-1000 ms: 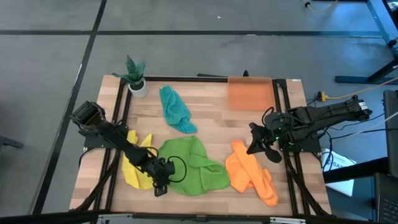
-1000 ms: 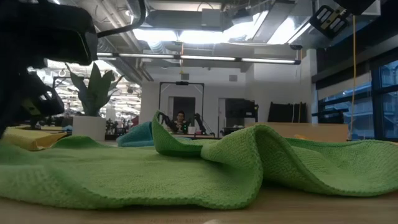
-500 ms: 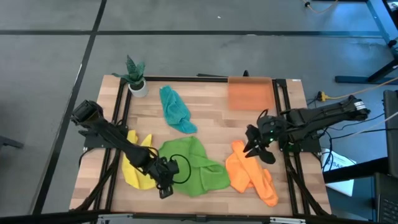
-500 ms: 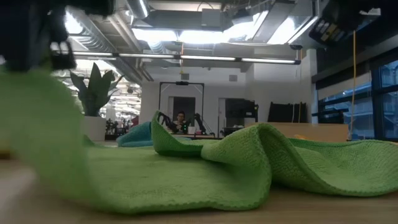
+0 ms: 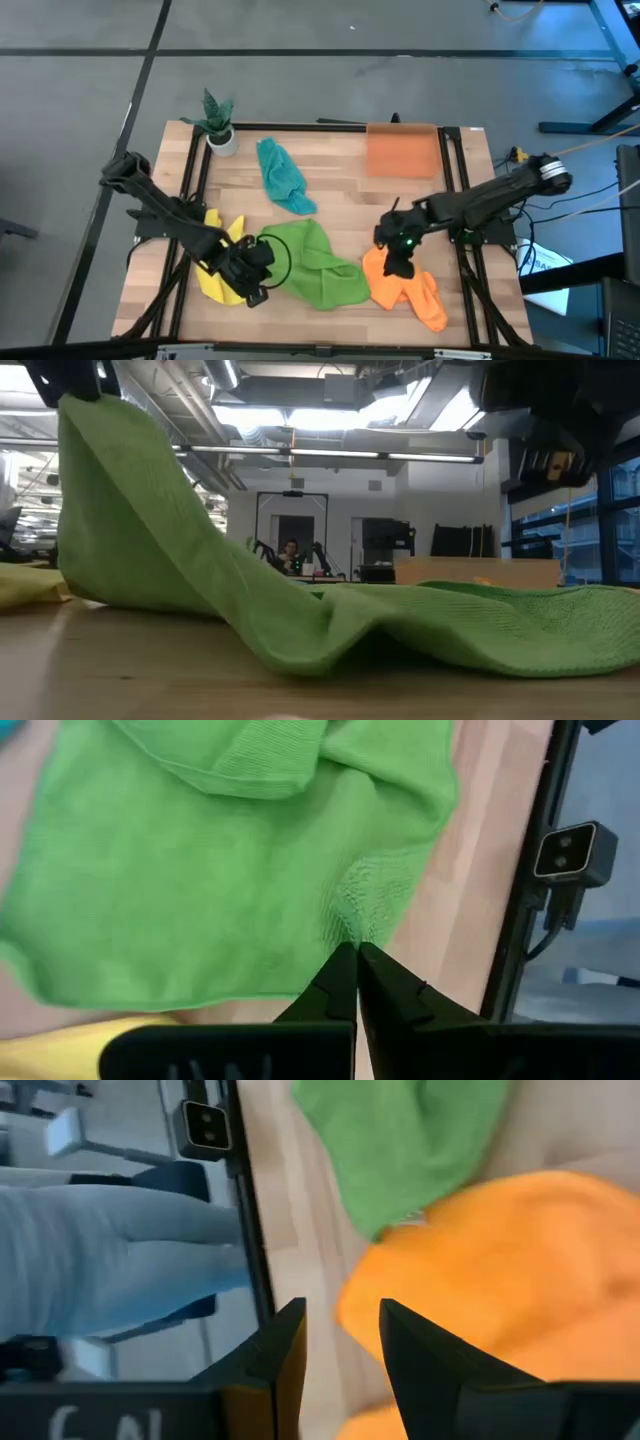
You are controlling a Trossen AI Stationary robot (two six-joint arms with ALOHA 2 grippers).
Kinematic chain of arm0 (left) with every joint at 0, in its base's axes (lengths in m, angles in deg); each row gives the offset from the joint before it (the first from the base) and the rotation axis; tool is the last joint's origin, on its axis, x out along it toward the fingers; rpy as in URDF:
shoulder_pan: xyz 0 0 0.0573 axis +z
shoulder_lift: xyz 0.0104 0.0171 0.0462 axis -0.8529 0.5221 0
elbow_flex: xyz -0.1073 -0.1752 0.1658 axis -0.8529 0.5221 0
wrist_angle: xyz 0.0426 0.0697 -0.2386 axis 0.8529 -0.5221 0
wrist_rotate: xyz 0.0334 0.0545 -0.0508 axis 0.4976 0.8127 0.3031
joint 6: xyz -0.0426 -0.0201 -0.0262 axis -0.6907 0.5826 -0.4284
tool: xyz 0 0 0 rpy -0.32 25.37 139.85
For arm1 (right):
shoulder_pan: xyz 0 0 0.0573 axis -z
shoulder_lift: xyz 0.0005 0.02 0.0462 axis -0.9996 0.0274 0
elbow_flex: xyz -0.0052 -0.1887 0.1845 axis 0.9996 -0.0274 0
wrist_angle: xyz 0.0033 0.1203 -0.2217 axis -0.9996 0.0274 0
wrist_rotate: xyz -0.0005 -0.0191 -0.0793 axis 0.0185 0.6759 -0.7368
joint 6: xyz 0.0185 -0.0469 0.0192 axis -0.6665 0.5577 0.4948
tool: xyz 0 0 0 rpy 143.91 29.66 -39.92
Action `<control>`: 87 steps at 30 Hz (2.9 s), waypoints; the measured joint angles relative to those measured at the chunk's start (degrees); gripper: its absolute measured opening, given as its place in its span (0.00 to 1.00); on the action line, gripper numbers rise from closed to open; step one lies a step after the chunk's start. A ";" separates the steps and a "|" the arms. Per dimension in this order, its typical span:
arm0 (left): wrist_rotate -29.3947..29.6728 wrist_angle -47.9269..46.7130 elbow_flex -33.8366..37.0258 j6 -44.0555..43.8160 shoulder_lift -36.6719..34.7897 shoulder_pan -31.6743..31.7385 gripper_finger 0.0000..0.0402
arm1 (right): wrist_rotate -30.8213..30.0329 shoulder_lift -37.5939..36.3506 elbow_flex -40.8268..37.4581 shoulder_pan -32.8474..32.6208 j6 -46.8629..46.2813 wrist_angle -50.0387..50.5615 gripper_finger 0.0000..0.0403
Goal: Roll microfiber towels into tight, uniform cylinder then place into a basket
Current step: Fold the green towel
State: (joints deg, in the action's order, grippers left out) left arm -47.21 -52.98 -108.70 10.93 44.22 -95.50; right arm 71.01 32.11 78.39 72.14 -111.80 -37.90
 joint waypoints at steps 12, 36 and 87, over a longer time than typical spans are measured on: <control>0.21 -2.66 0.00 0.84 -0.88 0.07 0.00 | 1.74 14.45 0.00 -0.60 -16.10 -12.35 0.32; 0.49 -2.84 0.00 3.37 -1.01 0.25 0.00 | 1.72 24.87 0.02 -1.60 -22.14 -22.04 0.32; 29.37 2.38 -0.09 32.15 -25.09 4.10 0.00 | -38.54 -0.53 31.91 4.06 7.41 29.22 0.00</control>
State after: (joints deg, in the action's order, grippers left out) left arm -17.84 -50.61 -108.78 43.08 19.14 -91.39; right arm 32.47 31.58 110.30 76.20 -104.39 -8.68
